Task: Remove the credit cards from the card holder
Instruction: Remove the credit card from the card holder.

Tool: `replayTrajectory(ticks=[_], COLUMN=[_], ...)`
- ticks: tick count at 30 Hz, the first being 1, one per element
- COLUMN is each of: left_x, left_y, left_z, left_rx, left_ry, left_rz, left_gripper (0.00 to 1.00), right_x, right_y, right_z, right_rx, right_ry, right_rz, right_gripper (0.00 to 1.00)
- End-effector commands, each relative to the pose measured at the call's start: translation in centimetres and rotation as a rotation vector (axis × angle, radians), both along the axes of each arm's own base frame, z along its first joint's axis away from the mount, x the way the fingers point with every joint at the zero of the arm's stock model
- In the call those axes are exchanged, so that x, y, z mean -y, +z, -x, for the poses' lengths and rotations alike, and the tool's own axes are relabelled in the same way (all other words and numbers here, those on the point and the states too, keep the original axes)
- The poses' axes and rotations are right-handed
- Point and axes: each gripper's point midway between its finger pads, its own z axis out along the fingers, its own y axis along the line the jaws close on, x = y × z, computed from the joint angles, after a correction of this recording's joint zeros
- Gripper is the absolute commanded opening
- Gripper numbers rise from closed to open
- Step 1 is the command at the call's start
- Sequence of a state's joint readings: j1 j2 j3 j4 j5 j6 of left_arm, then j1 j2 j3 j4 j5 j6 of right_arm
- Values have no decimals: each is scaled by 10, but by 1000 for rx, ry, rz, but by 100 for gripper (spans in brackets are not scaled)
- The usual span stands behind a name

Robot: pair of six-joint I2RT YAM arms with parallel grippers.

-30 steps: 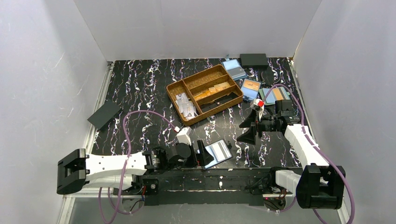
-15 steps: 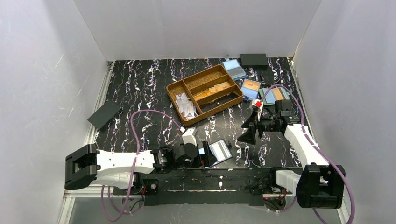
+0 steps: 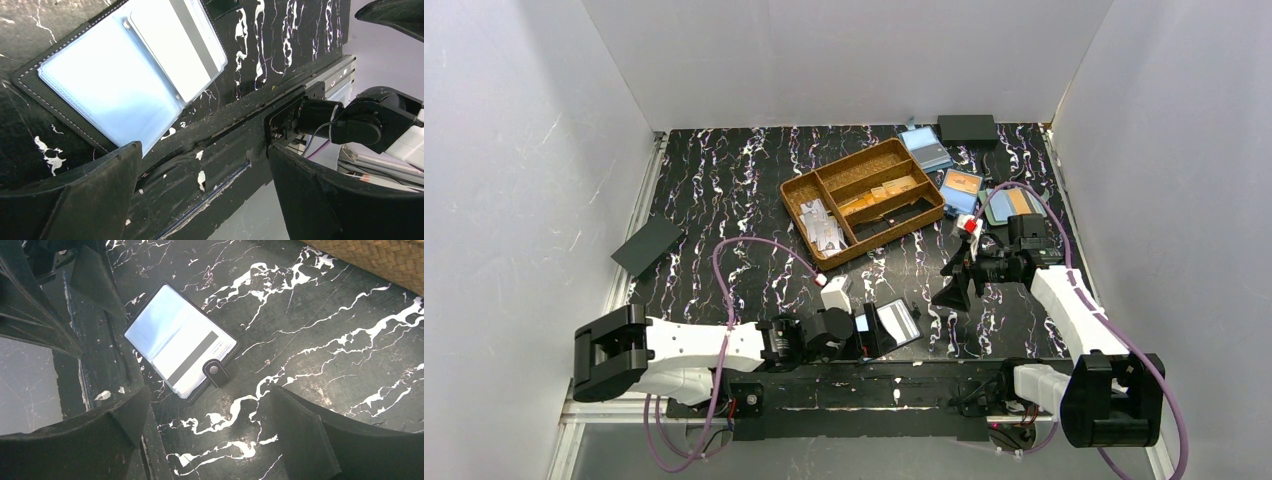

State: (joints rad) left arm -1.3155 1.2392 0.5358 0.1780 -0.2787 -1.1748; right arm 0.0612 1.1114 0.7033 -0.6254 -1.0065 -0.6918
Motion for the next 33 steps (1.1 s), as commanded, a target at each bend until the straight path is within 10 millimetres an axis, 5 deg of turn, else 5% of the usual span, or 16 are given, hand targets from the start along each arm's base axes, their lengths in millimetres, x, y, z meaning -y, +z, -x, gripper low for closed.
replayTrajectory(ticks=[1,7,12,19,22,26,33], left_x=[7,13,16,10,-15,-55,-54], left_y=[-2,-10,-10,-8,-24,-38,-53], left_z=[2,-1,-10,-19,-25,-21,-28], left_rx=[-2,-8,1,28,22,13,-39], left_ry=[0,18,65,120,169,164,173], left_rz=[13,4,5,4,-111,-392,-432], left_gripper=[96,91,79,63,37,22,17], right_x=[-4,-3,-6,-31,-52,-61,-65], right_y=[3,3,1,-9,-31,-54,-81], right_z=[-5,-5,-5,4,23,43,35], right_rx=[54,82,77,84,67,108,77], right_ry=[17,16,18,85,200,356,279], right_rz=[33,52,60,142,236,346,456], right_gripper=[98,96,84,41,20,17,10])
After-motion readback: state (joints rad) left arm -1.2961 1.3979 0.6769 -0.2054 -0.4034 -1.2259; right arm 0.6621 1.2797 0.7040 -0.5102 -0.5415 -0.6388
